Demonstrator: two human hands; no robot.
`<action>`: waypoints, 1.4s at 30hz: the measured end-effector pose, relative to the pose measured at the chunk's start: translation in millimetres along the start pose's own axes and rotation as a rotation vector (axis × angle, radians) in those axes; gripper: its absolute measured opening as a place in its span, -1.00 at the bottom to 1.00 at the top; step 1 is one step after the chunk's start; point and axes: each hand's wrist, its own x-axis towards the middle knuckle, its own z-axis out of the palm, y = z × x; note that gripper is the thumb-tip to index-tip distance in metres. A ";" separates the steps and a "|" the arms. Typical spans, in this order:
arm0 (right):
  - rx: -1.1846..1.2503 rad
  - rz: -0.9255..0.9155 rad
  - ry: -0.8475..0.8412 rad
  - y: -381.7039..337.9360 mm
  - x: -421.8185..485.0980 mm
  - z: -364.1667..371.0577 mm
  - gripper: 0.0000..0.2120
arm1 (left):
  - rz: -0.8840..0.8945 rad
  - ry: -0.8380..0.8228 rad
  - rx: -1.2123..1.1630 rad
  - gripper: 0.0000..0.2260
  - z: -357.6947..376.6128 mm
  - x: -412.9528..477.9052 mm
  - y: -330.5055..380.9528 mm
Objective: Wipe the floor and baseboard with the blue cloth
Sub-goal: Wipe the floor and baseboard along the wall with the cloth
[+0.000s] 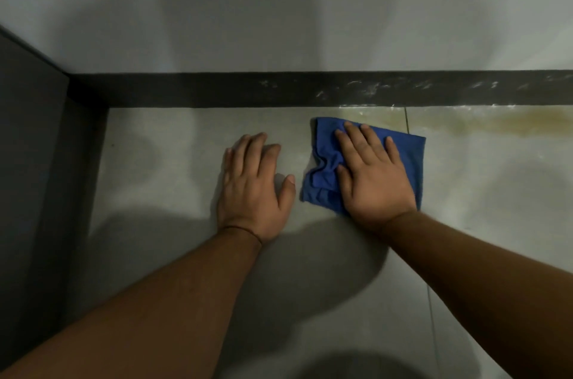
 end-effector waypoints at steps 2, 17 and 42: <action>0.024 0.050 0.020 -16.3 19.9 -2.8 -0.42 | 0.003 0.008 0.007 -0.47 1.1 0.0 -0.2; 0.006 -0.116 0.011 34.8 -12.8 -6.5 -0.43 | -0.002 -0.030 0.072 -0.35 -0.4 1.4 5.7; 0.017 0.157 0.055 50.8 11.9 -11.6 -0.38 | 0.174 -0.071 0.097 -0.45 19.1 24.7 55.0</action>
